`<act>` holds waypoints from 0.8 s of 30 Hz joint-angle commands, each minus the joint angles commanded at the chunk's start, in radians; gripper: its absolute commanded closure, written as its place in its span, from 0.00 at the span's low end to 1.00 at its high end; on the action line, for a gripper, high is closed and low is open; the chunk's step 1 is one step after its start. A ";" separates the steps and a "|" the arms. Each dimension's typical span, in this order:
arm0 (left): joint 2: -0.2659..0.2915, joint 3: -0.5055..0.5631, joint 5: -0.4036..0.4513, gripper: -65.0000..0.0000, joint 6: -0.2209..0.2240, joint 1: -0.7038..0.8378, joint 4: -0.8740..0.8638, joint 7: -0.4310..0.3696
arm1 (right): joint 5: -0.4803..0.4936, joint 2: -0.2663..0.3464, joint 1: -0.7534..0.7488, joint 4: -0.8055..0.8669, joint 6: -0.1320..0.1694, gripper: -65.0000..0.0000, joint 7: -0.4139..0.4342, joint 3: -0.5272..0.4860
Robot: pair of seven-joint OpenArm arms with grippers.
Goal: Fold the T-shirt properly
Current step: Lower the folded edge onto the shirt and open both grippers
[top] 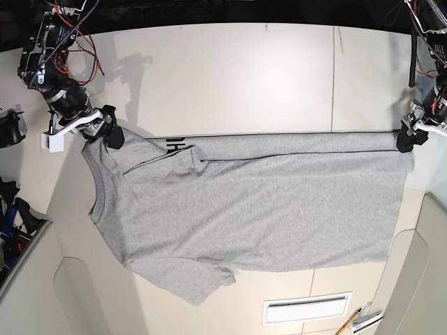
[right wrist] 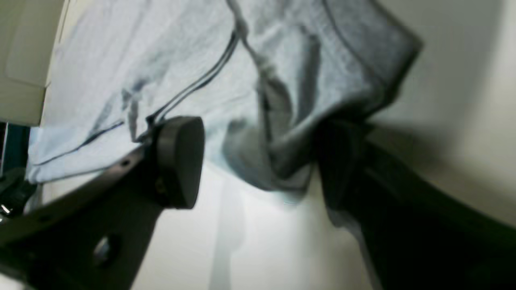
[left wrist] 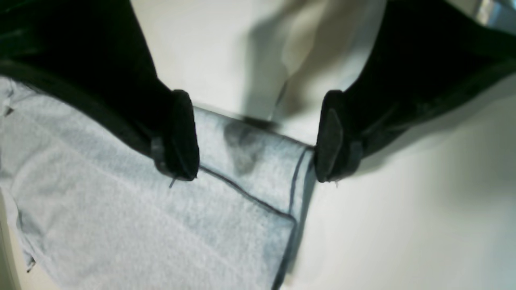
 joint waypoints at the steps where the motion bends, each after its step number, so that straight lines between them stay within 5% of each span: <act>1: 0.000 0.022 0.000 0.26 0.000 0.000 0.000 -0.006 | -0.006 -0.014 0.005 0.000 0.000 0.33 0.001 0.000; 9: 0.000 0.079 0.074 0.27 0.032 -0.003 0.000 -0.060 | -0.043 -0.036 0.019 0.000 0.000 0.37 0.027 0.002; 11: 0.000 0.079 0.074 0.42 0.032 -0.003 0.000 -0.060 | -0.043 -0.036 0.019 0.000 0.000 0.58 0.027 0.002; 14: 0.000 0.079 0.074 0.88 0.027 -0.003 0.000 -0.069 | -0.079 -0.036 0.019 0.000 0.001 1.00 0.052 0.002; 15: 0.000 0.079 0.074 1.00 0.012 -0.003 0.000 -0.074 | -0.095 -0.035 0.020 0.000 0.001 1.00 0.064 0.002; 18: -0.001 0.079 0.074 1.00 0.000 -0.011 0.000 -0.071 | -0.094 -0.032 0.019 0.005 0.047 1.00 0.061 0.005; 24: -0.006 0.077 0.066 1.00 0.000 -0.026 0.030 0.040 | -0.008 -0.005 0.014 0.019 0.071 1.00 -0.045 0.077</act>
